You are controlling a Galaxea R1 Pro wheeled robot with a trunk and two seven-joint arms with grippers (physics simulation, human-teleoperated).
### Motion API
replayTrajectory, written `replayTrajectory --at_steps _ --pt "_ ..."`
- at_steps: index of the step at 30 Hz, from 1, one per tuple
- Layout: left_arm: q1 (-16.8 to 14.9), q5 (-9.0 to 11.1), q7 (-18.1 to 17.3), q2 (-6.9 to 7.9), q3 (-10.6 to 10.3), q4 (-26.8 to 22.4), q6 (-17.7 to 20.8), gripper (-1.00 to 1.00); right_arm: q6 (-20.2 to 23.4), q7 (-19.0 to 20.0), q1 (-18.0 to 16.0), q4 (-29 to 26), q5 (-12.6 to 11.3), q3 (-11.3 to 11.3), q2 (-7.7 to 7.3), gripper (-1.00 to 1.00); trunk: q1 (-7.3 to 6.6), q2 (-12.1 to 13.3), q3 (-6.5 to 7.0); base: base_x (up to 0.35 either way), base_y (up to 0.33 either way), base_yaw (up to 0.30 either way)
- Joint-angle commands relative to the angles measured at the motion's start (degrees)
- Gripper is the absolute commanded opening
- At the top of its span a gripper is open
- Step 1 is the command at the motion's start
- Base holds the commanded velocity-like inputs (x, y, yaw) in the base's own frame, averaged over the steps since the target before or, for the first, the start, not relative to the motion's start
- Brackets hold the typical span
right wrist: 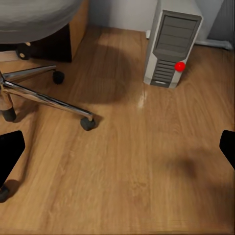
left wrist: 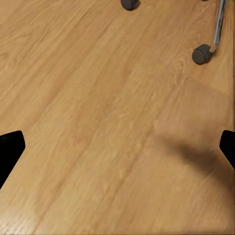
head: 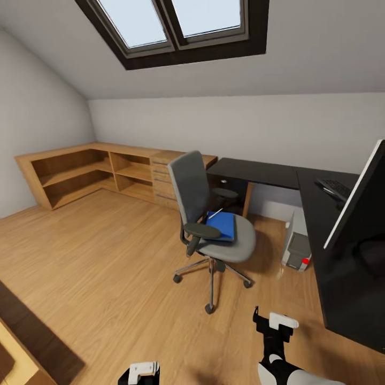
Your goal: In the bedroom, organize the workspace by keeping the computer under the desk, ensuring the monitor is on the desk, placing the keyboard on the desk next to the monitor, placing the mouse on the desk next to the keyboard, moving the folder from the swivel chair onto the desk next to the mouse, stacking the notebook on top of the folder with the pen on top of the notebook, and positioning the swivel chair next to the desk.
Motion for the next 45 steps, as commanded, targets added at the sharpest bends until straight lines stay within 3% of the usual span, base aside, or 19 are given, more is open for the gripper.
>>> replayTrajectory --at_steps 1,12,26,42,45 --pt "-0.03 0.29 0.53 0.07 -0.48 0.05 -0.18 1.0 -0.25 -0.07 -0.08 0.11 -0.59 0.49 0.08 1.0 -0.01 -0.02 -0.05 0.0 0.142 -0.239" --pt "-0.03 0.36 0.51 0.32 -0.43 0.3 -0.23 1.0 -0.25 -0.07 -0.03 0.12 -0.51 0.49 0.61 1.0 -0.01 -0.02 -0.05 0.0 0.258 -0.209" --pt "-0.03 0.36 0.51 0.42 -0.46 0.36 -0.2 1.0 -0.25 -0.07 -0.03 0.11 -0.51 0.44 0.44 1.0 -0.01 -0.02 -0.05 0.006 0.296 -0.026" --pt "-0.03 0.33 0.52 0.31 -0.54 0.36 -0.19 1.0 -0.29 -0.07 -0.03 0.04 -0.59 0.39 0.16 1.0 -0.01 -0.02 -0.05 0.005 0.041 -0.073" --pt "-0.03 0.35 0.52 0.28 -0.57 0.36 -0.19 1.0 -0.28 -0.07 -0.03 0.03 -0.59 0.38 0.14 1.0 0.65 -1.23 -0.59 0.0 0.002 -0.232"
